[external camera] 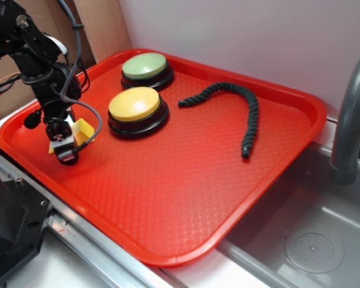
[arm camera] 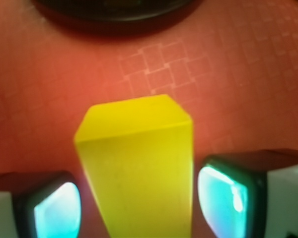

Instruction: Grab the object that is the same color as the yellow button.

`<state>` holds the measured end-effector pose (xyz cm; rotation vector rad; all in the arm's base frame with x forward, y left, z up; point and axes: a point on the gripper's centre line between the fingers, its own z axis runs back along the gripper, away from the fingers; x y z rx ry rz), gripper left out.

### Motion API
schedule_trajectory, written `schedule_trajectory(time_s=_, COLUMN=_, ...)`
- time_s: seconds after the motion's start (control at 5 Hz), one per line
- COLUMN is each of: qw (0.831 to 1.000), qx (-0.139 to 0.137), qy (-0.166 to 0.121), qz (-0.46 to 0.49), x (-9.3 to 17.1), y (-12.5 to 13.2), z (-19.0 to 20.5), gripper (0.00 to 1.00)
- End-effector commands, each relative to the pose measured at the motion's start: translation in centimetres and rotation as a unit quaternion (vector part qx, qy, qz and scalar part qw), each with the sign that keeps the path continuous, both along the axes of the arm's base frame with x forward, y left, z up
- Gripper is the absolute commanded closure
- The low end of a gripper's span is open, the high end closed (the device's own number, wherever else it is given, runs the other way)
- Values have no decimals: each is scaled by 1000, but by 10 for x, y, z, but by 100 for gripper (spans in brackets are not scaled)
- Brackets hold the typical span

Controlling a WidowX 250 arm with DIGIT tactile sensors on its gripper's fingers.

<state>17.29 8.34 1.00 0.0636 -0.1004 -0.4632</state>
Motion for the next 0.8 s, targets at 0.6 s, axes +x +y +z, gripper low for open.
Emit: schedule_trajectory(time_s=0.6, qw=990, qx=-34, qy=14, qz=133, x=5, y=-19, z=63, gripper=100)
